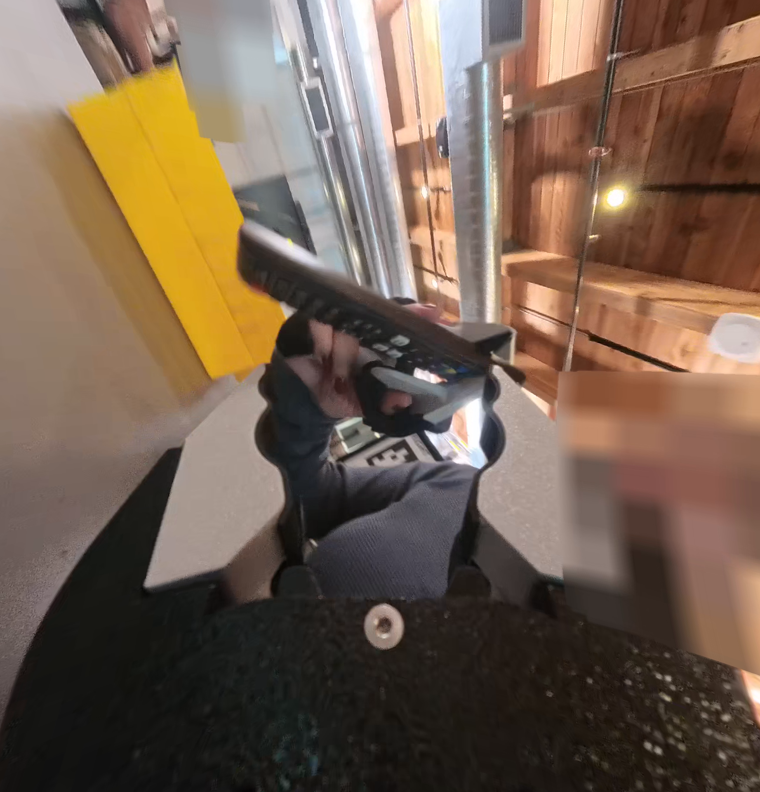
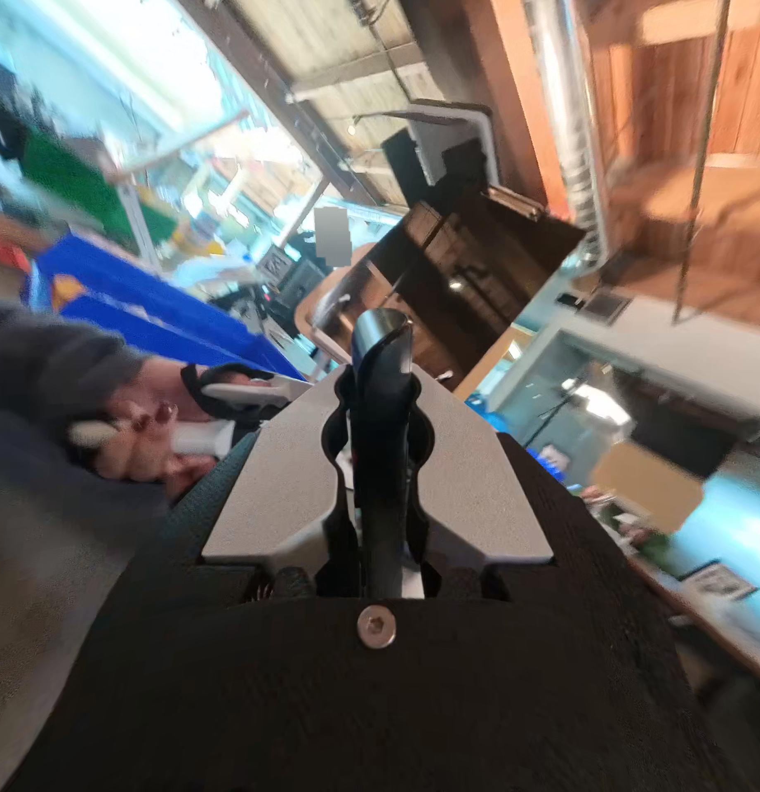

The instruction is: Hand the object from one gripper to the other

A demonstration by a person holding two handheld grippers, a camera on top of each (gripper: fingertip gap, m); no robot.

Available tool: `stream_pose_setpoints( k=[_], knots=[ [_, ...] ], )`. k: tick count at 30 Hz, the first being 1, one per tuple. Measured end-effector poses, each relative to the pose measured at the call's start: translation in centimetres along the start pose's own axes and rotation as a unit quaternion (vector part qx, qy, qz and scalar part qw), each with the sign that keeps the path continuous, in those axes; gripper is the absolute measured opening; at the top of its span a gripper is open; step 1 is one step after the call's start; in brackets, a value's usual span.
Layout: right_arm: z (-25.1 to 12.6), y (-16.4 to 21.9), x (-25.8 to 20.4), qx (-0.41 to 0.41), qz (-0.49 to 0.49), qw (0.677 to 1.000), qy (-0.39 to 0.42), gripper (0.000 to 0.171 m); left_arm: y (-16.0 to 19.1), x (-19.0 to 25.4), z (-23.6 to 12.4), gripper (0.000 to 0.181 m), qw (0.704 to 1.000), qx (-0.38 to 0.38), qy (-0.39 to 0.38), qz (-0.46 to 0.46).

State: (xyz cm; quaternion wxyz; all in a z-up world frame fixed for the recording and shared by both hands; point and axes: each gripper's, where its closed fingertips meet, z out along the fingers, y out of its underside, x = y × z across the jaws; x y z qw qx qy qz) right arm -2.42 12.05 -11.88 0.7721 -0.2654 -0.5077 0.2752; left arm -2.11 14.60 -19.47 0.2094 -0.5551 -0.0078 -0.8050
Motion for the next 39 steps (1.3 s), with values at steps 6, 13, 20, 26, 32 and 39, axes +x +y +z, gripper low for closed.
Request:
stream_pose_setpoints(
  k=[6,13,20,26,32,39],
  knots=[
    [1.0,-0.4,-7.6,-0.020,-0.330,0.941,-0.072,0.022,0.7,-0.2,0.7,0.099,0.996,-0.014,0.059,-0.072],
    [1.1,1.3,-13.1,-0.016,-0.399,0.903,-0.160,0.022,1.4,0.1,0.4,0.045,0.995,-0.041,0.074,-0.059],
    [1.3,3.2,-11.4,-0.052,-0.353,0.924,-0.136,0.078,-1.5,-0.2,-0.9,0.022,0.997,0.042,0.028,0.055],
    [1.1,6.4,-6.8,-0.115,-0.056,0.985,-0.112,0.103,-4.6,4.2,-3.0,0.020,0.950,0.163,0.020,0.265],
    [0.2,9.5,-4.6,-0.148,0.207,0.960,-0.119,0.103,-4.3,9.2,-4.3,0.020,0.841,0.233,-0.021,0.488],
    [0.5,9.6,-4.1,-0.145,0.529,0.824,-0.139,0.094,-3.8,9.9,-3.6,0.020,0.577,0.202,-0.278,0.741]
  ],
)
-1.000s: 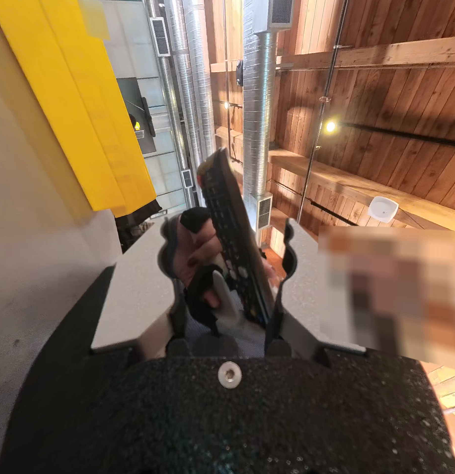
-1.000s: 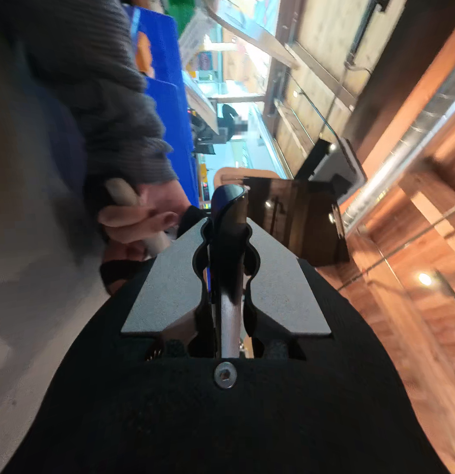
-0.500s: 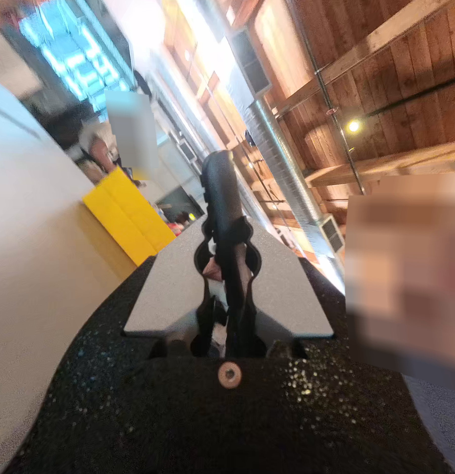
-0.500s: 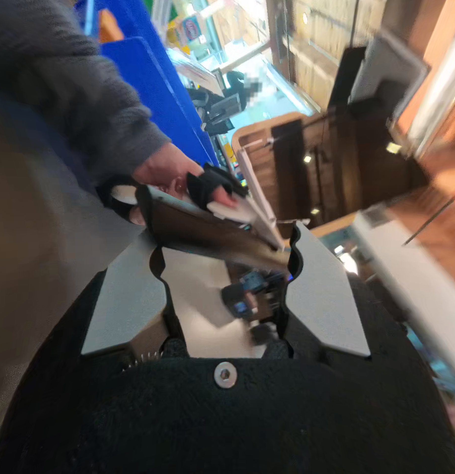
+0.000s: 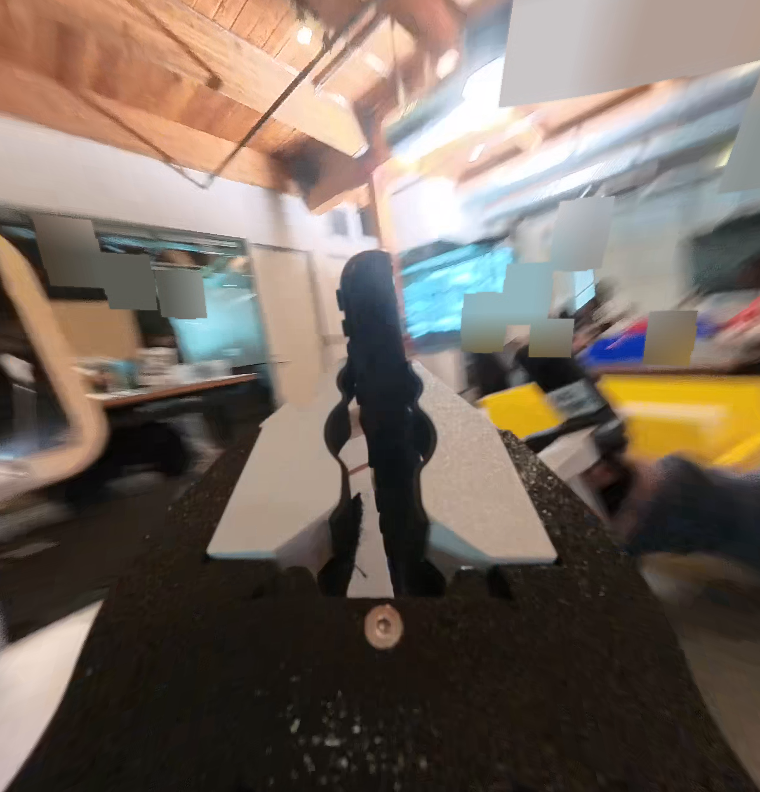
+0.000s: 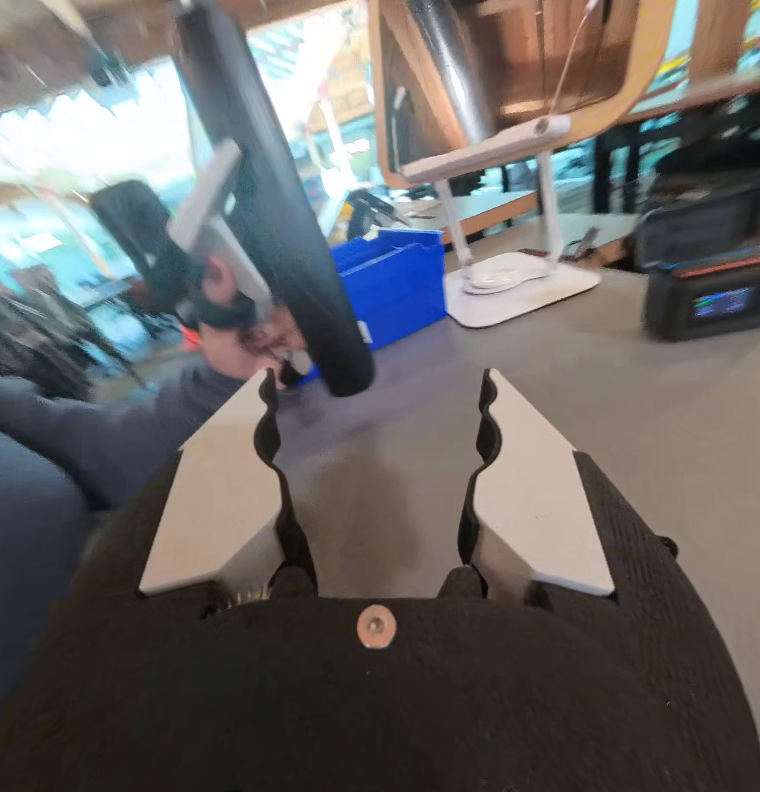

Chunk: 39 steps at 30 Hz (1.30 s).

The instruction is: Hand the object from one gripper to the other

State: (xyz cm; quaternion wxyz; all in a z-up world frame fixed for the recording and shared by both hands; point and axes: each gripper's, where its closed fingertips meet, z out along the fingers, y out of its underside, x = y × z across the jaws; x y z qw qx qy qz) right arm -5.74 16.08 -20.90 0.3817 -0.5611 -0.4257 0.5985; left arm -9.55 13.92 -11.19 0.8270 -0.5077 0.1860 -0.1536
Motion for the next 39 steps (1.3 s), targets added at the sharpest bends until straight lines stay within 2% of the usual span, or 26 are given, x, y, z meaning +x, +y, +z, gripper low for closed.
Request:
stream_pose_setpoints(
  k=[1,2,4,6,8,9,11,13,16,17,19,21,23,24,25,27,29,30,32,34,37,38,39],
  knots=[
    [-0.1,-0.3,-0.4,0.008,0.048,0.999,-0.025,0.088,0.6,0.0,0.2,0.021,0.995,-0.031,-0.036,0.091],
    [-0.2,-0.7,-0.9,0.017,0.097,0.993,-0.057,0.084,1.2,0.0,0.3,0.021,0.977,-0.062,-0.066,0.193],
    [-0.7,-1.8,-1.9,0.043,0.190,0.973,-0.123,0.079,2.7,0.4,0.6,0.021,0.902,-0.114,-0.102,0.404],
    [-1.3,-2.7,-2.2,0.066,0.260,0.949,-0.164,0.073,5.2,1.8,1.1,0.021,0.809,-0.152,-0.078,0.562],
    [-1.5,-2.8,-2.0,0.066,0.303,0.934,-0.175,0.064,8.1,3.3,1.4,0.021,0.743,-0.181,-0.032,0.643],
    [-1.4,-2.5,-1.8,0.058,0.318,0.930,-0.172,0.059,9.2,3.7,1.5,0.021,0.721,-0.192,-0.014,0.666],
    [-1.2,-1.4,-1.0,0.030,0.342,0.928,-0.146,0.049,10.2,4.3,1.7,0.021,0.693,-0.196,-0.001,0.694],
    [-1.3,-0.6,-0.4,0.011,0.349,0.928,-0.126,0.034,10.5,4.6,1.7,0.021,0.687,-0.193,0.007,0.700],
    [-1.4,-0.1,-0.4,-0.009,0.336,0.934,-0.120,0.029,10.8,4.8,1.6,0.021,0.697,-0.195,0.016,0.690],
    [-1.5,0.1,-0.3,-0.016,0.322,0.940,-0.114,0.028,10.9,4.8,1.6,0.022,0.712,-0.196,0.017,0.674],
    [-1.6,0.1,-0.1,-0.021,0.284,0.954,-0.100,0.023,10.7,4.1,1.6,0.030,0.762,-0.204,0.004,0.615],
    [-1.9,-0.2,-0.3,-0.025,0.234,0.967,-0.093,0.021,10.2,2.3,1.7,0.059,0.806,-0.227,-0.034,0.545],
    [-2.2,0.3,-0.2,-0.052,0.145,0.986,-0.066,0.021,11.4,0.9,1.3,0.093,0.832,-0.276,-0.032,0.480],
    [-2.4,0.7,-0.3,-0.071,0.085,0.992,-0.054,0.021,12.3,0.7,1.0,0.102,0.837,-0.298,-0.022,0.458],
    [-2.6,1.0,-0.5,-0.088,0.020,0.995,-0.046,0.021,13.1,0.7,0.8,0.102,0.837,-0.314,-0.008,0.447],
    [-2.8,1.3,-1.3,-0.106,-0.115,0.987,-0.035,0.021,14.4,1.1,0.4,0.088,0.825,-0.336,0.018,0.454],
    [-2.9,1.7,-1.9,-0.116,-0.250,0.961,-0.022,0.022,15.4,1.2,0.0,0.066,0.799,-0.354,0.036,0.485],
    [-2.8,1.8,-2.0,-0.119,-0.305,0.945,-0.012,0.022,15.6,1.0,-0.1,0.060,0.785,-0.355,0.031,0.507],
    [-2.6,2.1,-1.7,-0.125,-0.342,0.931,0.010,0.022,15.8,0.1,-0.1,0.058,0.762,-0.365,0.013,0.535],
    [-2.2,1.2,-1.3,-0.092,-0.288,0.953,0.027,0.023,15.4,-0.9,-0.1,0.062,0.763,-0.372,-0.013,0.529],
    [-1.9,-0.5,-0.2,-0.049,-0.042,0.998,0.016,0.073,13.9,-2.8,-0.2,0.057,0.738,-0.367,-0.071,0.561],
    [-1.8,-0.8,0.0,-0.038,0.058,0.998,-0.005,0.086,13.4,-3.3,-0.2,0.057,0.726,-0.365,-0.088,0.576],
    [-1.8,-0.9,-0.1,-0.026,0.155,0.987,-0.033,0.091,12.9,-3.6,-0.2,0.057,0.711,-0.362,-0.103,0.594]
  ],
)
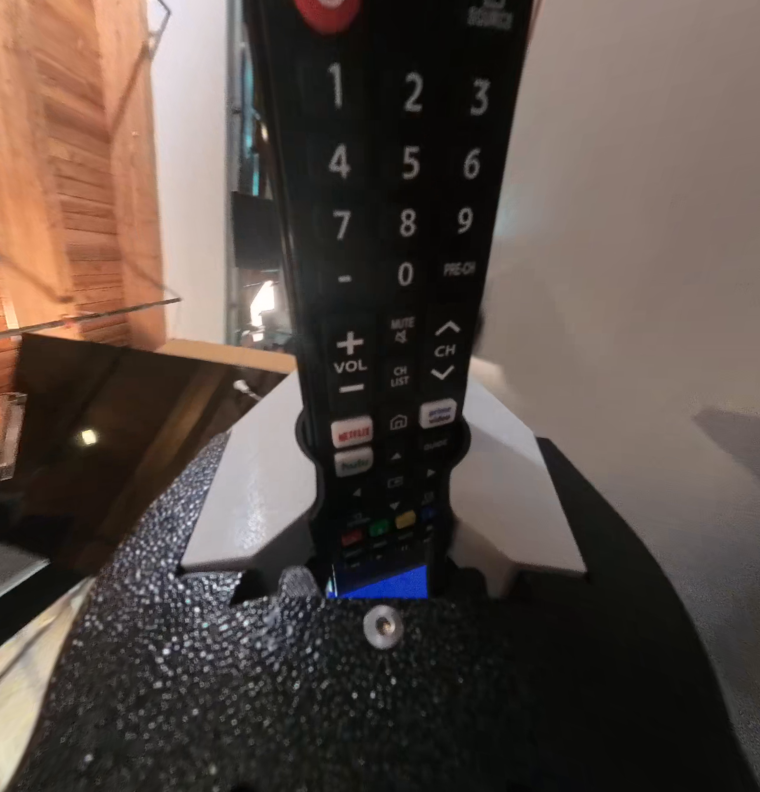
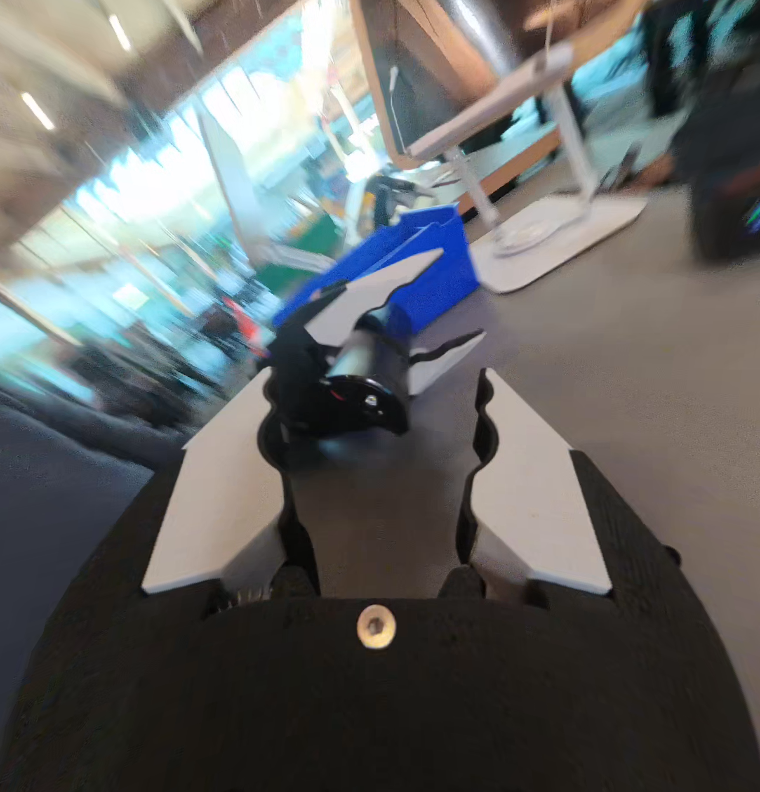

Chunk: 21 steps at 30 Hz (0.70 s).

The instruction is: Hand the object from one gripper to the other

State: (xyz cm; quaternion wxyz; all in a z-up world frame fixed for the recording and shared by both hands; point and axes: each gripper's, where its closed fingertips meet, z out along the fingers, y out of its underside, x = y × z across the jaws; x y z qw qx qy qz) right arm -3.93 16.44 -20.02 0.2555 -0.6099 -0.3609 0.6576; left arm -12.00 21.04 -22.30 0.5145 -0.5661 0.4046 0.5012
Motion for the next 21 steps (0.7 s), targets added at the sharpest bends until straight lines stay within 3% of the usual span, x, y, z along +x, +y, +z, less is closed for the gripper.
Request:
stream_pose_setpoints(
  k=[4,7,10,13,14,18,21],
  knots=[
    [0.2,0.7,-0.1,0.004,0.280,0.954,-0.112,0.091,0.0,-2.1,-0.3,0.057,0.995,-0.024,-0.078,0.058],
    [0.6,1.0,-1.5,-0.005,0.351,0.917,-0.190,0.087,-1.0,-2.9,-0.7,0.057,0.989,-0.006,-0.116,0.097],
    [1.0,1.2,-2.9,-0.017,0.372,0.897,-0.236,0.078,-2.1,-3.8,-1.5,0.061,0.979,0.022,-0.159,0.127],
    [1.3,1.6,-2.9,-0.021,0.370,0.897,-0.241,0.053,-2.5,-4.7,-2.1,0.061,0.972,0.039,-0.191,0.135],
    [1.4,1.7,-3.1,-0.023,0.362,0.899,-0.243,0.052,-2.6,-4.8,-2.2,0.061,0.969,0.043,-0.198,0.140],
    [1.8,2.2,-3.4,-0.036,0.319,0.920,-0.227,0.048,-2.3,-5.0,-2.4,0.057,0.968,0.056,-0.205,0.133],
    [2.1,3.0,-2.6,-0.049,0.234,0.956,-0.172,0.044,-1.9,-4.1,-2.0,0.051,0.978,0.056,-0.168,0.110]
  ],
)
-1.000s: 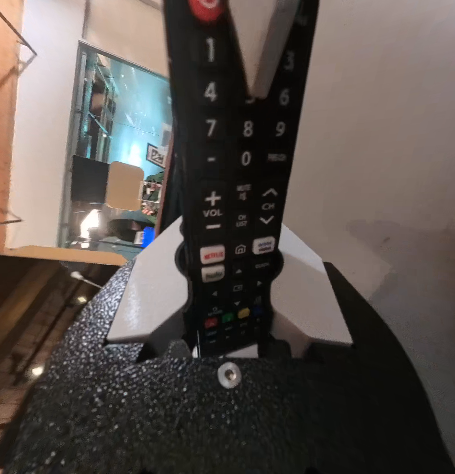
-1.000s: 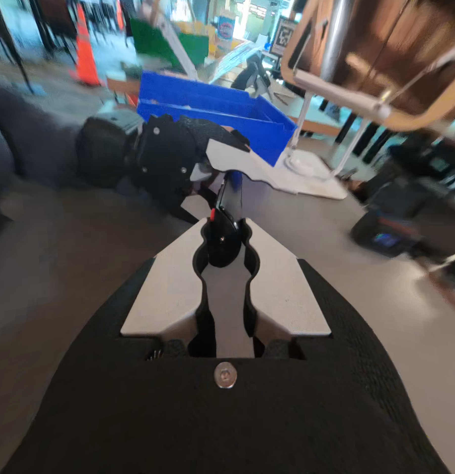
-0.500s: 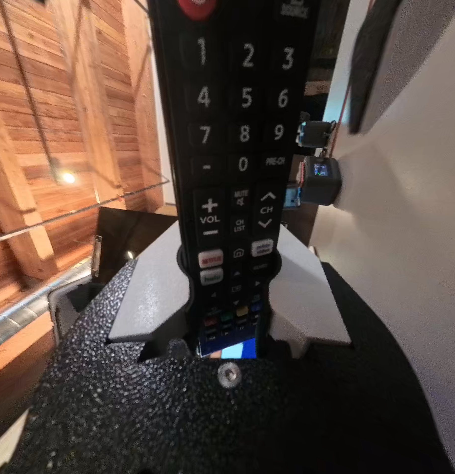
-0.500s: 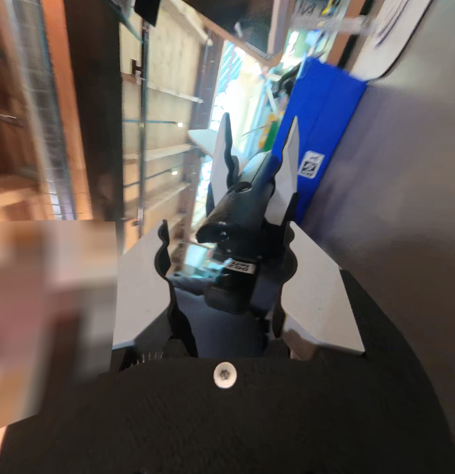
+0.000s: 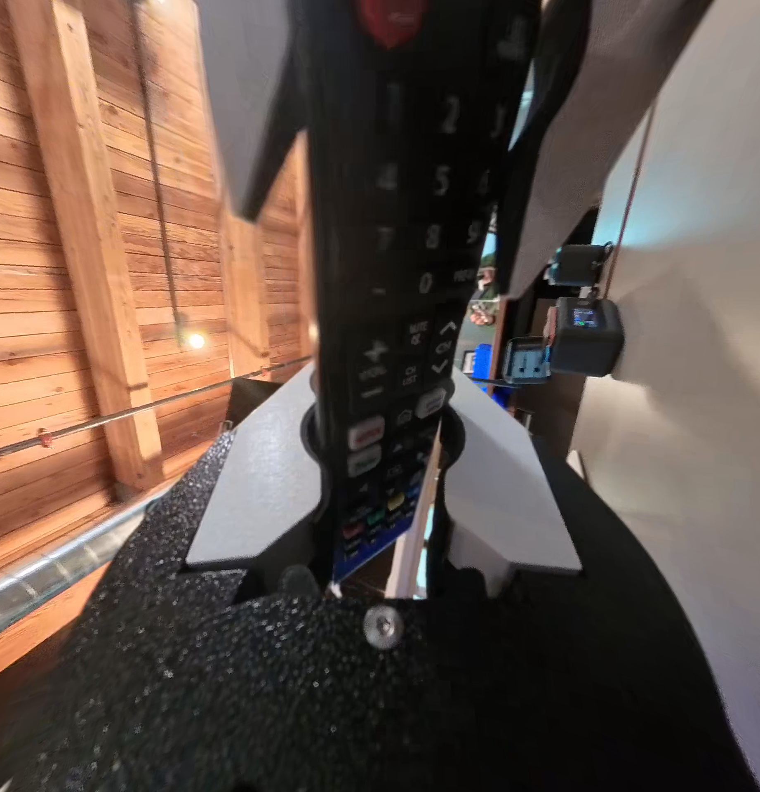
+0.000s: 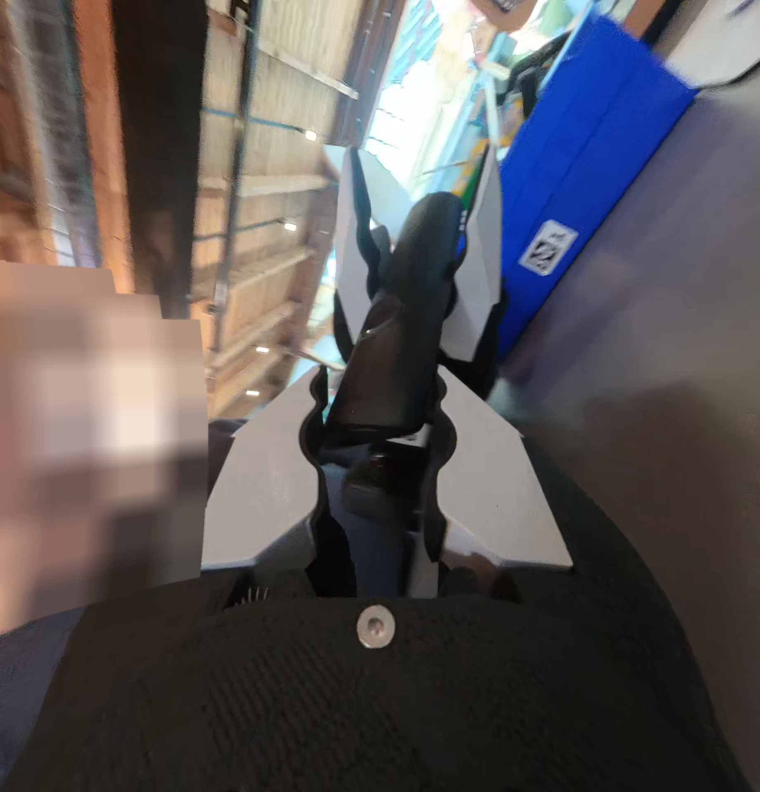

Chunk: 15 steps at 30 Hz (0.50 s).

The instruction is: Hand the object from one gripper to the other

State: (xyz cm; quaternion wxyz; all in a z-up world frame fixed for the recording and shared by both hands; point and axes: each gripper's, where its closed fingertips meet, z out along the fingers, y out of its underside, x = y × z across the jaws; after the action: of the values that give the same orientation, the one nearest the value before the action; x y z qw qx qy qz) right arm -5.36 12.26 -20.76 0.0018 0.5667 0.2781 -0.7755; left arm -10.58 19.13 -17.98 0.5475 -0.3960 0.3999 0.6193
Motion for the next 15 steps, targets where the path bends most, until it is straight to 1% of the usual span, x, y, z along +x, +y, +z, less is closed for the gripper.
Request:
stream_pose_setpoints(
  k=[3,4,5,6,9,10,11,12,13,14,15],
  knots=[
    [-1.0,-0.3,1.2,-0.019,-0.128,0.987,0.099,0.040,-0.8,0.8,-0.2,0.037,0.999,0.019,0.025,-0.009],
    [-1.3,-0.4,1.5,-0.030,-0.176,0.975,0.131,0.038,-1.1,1.1,-0.3,0.033,0.999,0.024,0.033,-0.006],
    [-1.7,-0.4,1.7,-0.044,-0.229,0.959,0.162,0.034,-1.3,1.4,-0.3,0.035,0.999,0.028,0.041,-0.003],
    [-1.9,-0.4,1.7,-0.060,-0.288,0.937,0.187,0.034,-1.4,1.7,-0.3,0.033,0.998,0.029,0.046,0.002],
    [-2.0,-0.4,1.5,-0.093,-0.447,0.855,0.244,0.034,-1.6,1.9,-0.3,0.041,0.998,0.031,0.047,0.001],
    [-2.0,-0.5,1.4,-0.095,-0.490,0.827,0.260,0.034,-1.5,1.7,-0.2,0.041,0.999,0.029,0.043,-0.004],
    [-1.9,-0.7,1.3,-0.089,-0.510,0.812,0.269,0.035,-1.2,1.5,-0.1,0.040,0.999,0.022,0.036,-0.004],
    [-1.6,-0.9,1.0,-0.071,-0.498,0.822,0.265,0.035,-0.8,1.3,0.0,0.039,0.999,0.011,0.033,-0.002],
    [-1.2,-1.2,0.6,-0.046,-0.463,0.849,0.251,0.035,-0.6,1.1,0.1,0.038,1.000,0.005,0.029,-0.007],
    [-0.9,-1.5,0.2,-0.022,-0.409,0.884,0.226,0.040,-0.6,0.8,0.0,0.037,1.000,0.011,0.020,-0.003],
    [-0.5,-1.3,-0.2,-0.011,-0.343,0.920,0.191,0.058,-0.8,0.5,-0.1,0.036,1.000,0.016,0.009,0.008]
  ],
)
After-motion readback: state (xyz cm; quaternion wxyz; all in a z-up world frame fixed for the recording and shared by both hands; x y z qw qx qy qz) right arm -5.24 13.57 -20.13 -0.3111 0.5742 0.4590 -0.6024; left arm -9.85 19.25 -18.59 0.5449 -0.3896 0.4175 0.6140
